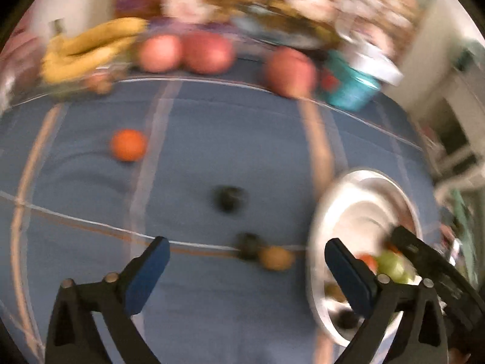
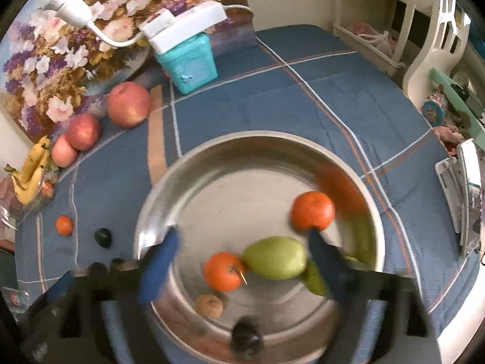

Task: Organize fruits
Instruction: 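Withdraw both grippers from the plate toward the remaining fruit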

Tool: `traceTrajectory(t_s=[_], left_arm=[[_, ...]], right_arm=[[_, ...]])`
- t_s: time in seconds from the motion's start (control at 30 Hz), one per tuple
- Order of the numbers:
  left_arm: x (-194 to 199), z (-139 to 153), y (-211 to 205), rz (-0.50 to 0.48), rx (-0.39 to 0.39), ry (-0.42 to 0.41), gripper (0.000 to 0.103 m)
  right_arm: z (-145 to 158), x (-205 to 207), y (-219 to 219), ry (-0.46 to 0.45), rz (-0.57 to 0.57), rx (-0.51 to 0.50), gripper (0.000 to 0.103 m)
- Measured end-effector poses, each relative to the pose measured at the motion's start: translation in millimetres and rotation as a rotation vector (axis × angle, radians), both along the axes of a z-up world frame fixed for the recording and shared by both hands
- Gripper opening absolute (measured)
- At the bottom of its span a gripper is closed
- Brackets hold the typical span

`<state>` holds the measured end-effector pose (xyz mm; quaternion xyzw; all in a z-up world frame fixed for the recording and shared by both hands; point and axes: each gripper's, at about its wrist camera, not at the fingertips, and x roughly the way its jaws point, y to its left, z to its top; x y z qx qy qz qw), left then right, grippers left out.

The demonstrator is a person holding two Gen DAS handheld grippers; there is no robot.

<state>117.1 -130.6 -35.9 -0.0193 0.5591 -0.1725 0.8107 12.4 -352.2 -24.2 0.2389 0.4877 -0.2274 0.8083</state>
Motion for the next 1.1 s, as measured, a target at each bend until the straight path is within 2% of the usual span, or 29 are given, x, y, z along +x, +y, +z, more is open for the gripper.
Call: traceTrajectory(t_s=[0.17, 0.37, 0.57, 0.77, 0.97, 1.1], left_arm=[[21, 1, 55, 0.158, 0.062, -0.045, 0.103], [34, 1, 96, 0.251, 0.071, -0.042, 0.103], [42, 4, 114, 0.274, 0.071, -0.059, 0.103], [50, 6, 119, 0.259, 0.055, -0.066, 0.103], [58, -7, 122, 0.252, 0.026, -0.025, 0.103], [67, -7, 118, 0.222, 0.002, -0.028, 0.103]], right_arm=[[-1, 13, 18, 0.003, 0.023, -0.023, 0.097], [10, 29, 54, -0.046, 0.112, -0.048, 0.097], [16, 51, 92, -0.079, 0.226, -0.010, 0.097], [17, 76, 125, -0.071, 0.341, -0.018, 0.097], [5, 92, 141, -0.044, 0.383, -0.028, 0.097], [-4, 100, 144, -0.031, 0.387, -0.007, 0.096]])
